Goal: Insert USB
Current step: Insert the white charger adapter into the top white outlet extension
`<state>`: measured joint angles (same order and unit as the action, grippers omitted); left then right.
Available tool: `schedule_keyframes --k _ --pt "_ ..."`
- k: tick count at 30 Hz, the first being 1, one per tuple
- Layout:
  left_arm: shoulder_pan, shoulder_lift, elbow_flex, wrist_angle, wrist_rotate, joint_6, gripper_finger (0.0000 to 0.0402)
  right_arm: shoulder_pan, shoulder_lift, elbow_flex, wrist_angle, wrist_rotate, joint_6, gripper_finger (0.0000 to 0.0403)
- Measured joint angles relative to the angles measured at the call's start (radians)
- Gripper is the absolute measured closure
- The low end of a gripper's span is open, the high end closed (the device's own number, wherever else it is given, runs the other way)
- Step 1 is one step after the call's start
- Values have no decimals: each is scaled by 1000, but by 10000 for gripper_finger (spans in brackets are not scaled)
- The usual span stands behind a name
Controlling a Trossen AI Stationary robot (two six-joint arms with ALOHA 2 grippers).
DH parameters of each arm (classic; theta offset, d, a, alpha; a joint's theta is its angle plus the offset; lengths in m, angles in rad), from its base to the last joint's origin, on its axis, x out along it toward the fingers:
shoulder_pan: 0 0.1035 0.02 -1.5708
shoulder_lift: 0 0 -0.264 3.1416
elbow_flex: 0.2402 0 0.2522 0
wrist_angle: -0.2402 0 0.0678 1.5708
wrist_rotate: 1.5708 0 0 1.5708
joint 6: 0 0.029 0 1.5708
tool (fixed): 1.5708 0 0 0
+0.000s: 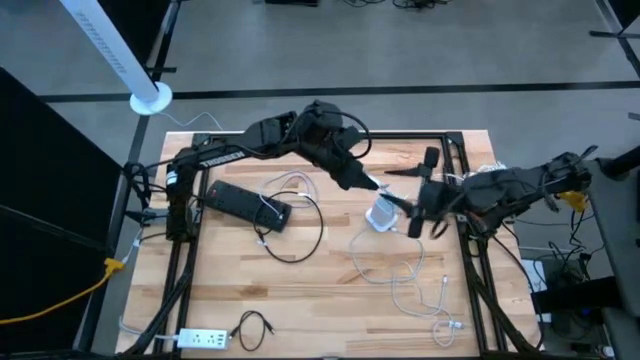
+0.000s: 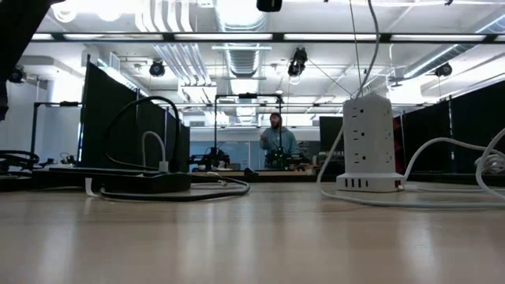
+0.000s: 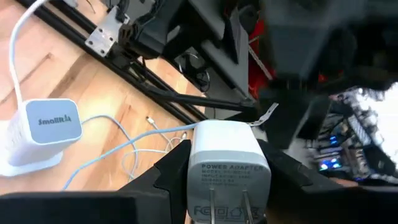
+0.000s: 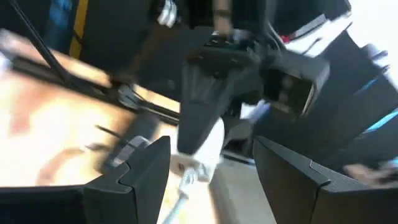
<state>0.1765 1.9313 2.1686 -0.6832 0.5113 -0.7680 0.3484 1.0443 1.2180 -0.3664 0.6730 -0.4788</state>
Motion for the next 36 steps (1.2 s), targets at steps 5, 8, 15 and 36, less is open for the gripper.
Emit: schedule_keyframes --k 5,8,15,36 --pt "1 1 0 22 2 -35 275 -2 85 51 -4 46 -15 183" --pt "0 1 0 50 -2 -44 275 0 99 66 1 55 7 174" --pt "-2 1 0 91 -3 -57 275 -1 103 65 1 144 84 158" --pt "-3 1 0 117 27 -65 275 -1 143 65 6 194 76 261"
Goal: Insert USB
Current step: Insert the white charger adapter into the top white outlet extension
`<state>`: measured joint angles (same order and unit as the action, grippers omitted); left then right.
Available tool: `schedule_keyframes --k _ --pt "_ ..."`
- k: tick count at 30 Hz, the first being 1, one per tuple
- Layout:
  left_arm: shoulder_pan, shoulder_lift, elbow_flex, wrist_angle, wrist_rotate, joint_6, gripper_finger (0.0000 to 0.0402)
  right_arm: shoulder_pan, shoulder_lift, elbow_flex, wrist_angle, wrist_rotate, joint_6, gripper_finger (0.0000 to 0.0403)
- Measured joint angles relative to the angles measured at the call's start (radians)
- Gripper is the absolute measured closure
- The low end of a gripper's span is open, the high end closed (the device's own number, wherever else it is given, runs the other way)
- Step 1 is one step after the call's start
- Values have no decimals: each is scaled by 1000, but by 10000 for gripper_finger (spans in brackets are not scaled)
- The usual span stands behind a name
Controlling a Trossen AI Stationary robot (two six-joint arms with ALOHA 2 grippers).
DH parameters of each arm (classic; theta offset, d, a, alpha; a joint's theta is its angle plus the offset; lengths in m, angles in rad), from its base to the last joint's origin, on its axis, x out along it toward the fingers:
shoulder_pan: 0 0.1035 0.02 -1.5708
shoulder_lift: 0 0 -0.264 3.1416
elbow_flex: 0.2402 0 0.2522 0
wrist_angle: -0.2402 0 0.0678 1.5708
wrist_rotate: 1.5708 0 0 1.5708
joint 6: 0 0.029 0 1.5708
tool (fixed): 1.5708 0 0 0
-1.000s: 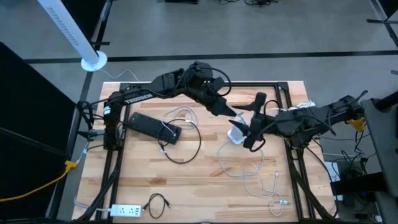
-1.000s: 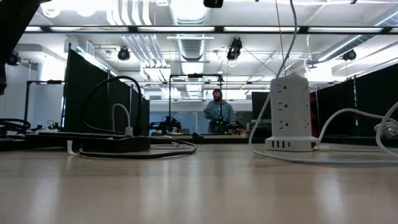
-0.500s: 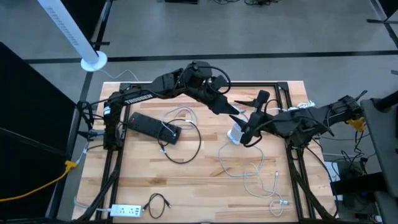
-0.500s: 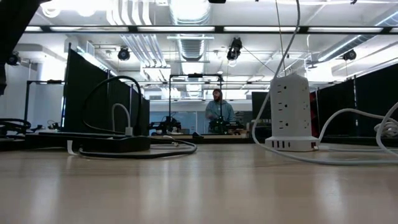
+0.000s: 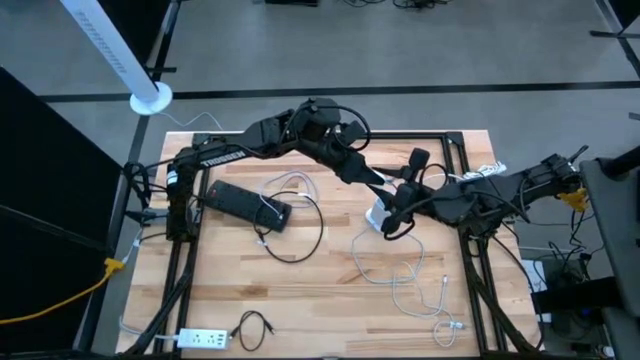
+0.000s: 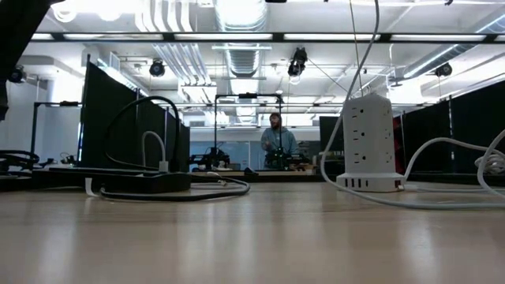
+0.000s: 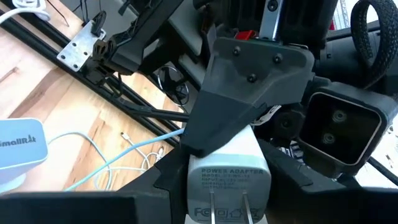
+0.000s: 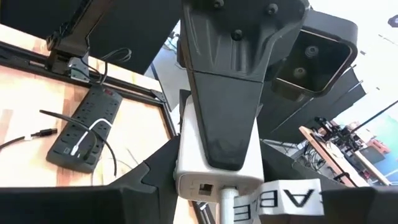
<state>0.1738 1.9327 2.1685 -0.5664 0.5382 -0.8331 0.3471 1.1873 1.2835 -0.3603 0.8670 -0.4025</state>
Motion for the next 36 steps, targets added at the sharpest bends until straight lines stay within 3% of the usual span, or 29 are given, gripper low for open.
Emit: schedule_keyframes --k 12,25,31,36 --pt "12 0 0 -22 1 65 276 3 1 -1 -6 -6 69 261" --pt "12 -2 0 -26 0 92 276 4 7 -1 13 -7 25 261" --pt "14 -3 0 -28 -11 102 276 4 7 -1 68 -20 11 220" --pt "14 -2 0 -28 -14 98 276 4 12 -1 75 -17 -15 230"
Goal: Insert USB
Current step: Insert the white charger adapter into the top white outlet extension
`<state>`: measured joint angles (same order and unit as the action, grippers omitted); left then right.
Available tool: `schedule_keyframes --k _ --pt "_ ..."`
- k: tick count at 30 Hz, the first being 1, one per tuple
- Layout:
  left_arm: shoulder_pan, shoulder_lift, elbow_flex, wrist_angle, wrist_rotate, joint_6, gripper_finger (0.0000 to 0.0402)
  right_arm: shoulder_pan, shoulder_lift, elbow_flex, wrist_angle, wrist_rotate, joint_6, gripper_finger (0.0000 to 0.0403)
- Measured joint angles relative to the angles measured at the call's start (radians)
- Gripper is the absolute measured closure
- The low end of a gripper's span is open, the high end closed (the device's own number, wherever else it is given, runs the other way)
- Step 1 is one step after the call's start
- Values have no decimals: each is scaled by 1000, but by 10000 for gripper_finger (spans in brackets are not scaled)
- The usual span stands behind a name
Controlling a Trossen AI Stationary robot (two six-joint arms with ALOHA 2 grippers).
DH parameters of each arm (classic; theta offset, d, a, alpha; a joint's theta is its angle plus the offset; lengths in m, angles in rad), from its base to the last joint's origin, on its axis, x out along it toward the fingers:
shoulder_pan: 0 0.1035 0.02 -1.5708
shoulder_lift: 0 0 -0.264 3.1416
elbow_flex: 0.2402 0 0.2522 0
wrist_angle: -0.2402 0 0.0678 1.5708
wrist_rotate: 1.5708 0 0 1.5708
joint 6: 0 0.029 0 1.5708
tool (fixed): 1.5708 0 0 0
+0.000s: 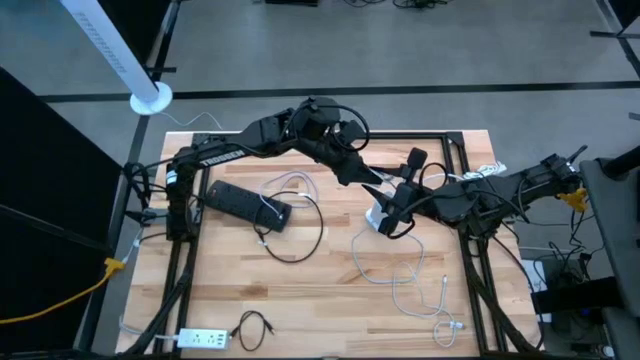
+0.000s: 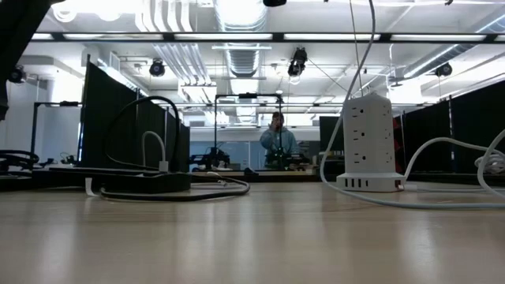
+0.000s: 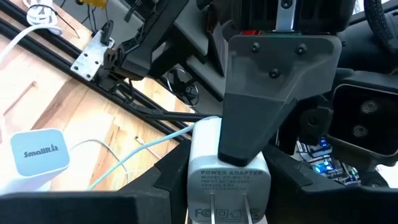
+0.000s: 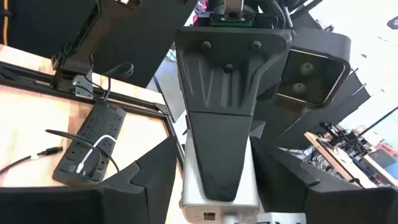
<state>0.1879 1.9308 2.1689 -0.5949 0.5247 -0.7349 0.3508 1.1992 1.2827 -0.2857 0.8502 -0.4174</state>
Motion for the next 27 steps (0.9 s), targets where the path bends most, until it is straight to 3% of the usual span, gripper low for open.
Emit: schedule_keyframes --k 4,17,23,27 --pt "0 0 0 -1 4 -5 276 0 1 0 -3 6 -2 261" --pt "0 2 0 6 9 -3 276 0 0 1 -18 -12 -52 260" --pt "0 2 0 11 14 -11 276 -6 5 1 -16 -12 -58 190" --pt "0 2 0 11 16 -11 276 -6 7 1 -10 -4 -66 186"
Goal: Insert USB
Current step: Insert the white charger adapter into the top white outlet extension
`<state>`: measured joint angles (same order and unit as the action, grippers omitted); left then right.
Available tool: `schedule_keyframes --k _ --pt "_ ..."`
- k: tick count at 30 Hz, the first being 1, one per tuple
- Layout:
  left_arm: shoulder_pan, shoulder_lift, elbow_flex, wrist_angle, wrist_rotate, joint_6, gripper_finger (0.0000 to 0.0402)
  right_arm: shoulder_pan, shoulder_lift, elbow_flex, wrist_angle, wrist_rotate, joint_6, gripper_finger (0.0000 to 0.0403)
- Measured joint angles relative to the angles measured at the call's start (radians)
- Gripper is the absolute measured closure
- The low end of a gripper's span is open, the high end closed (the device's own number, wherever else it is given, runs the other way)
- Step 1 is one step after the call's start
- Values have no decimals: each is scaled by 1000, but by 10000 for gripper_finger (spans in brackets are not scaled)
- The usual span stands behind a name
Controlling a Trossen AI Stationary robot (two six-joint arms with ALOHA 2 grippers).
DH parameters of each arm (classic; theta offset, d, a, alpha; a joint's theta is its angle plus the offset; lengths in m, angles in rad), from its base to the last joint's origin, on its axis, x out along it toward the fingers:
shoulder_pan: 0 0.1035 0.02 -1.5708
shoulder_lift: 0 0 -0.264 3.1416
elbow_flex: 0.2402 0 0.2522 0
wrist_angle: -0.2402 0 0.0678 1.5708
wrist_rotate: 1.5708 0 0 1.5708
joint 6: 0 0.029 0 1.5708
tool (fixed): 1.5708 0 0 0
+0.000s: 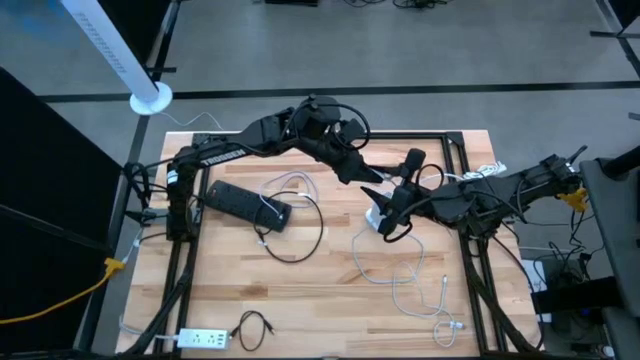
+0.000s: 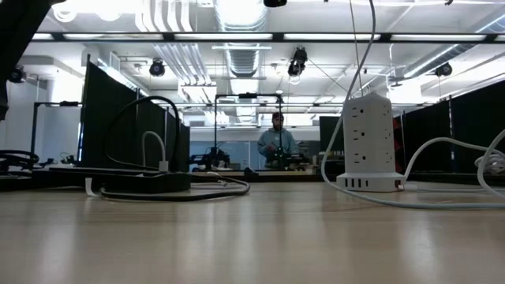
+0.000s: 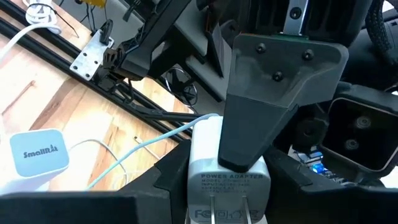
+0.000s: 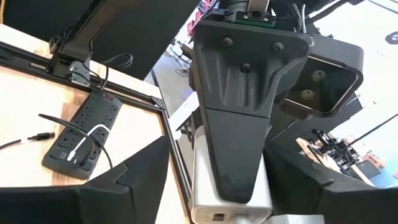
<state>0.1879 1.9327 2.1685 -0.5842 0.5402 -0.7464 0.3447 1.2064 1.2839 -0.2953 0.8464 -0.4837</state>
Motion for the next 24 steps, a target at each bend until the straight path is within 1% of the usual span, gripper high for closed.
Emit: schedule_keyframes --k 3,6,7,21,22,24 --pt "0 0 0 -3 2 0 276 0 0 0 3 13 -3 214" --pt "0 0 0 -5 2 1 276 0 0 0 1 18 -12 257" --pt "0 0 0 -3 4 2 276 0 0 0 -2 18 -12 262" --pt "0 0 0 -2 11 4 276 0 0 0 -19 19 -7 260" --pt "0 0 0 -2 14 4 276 0 0 0 -19 19 -7 257" --pt "0 0 0 0 20 2 277 0 0 0 -25 30 -6 234"
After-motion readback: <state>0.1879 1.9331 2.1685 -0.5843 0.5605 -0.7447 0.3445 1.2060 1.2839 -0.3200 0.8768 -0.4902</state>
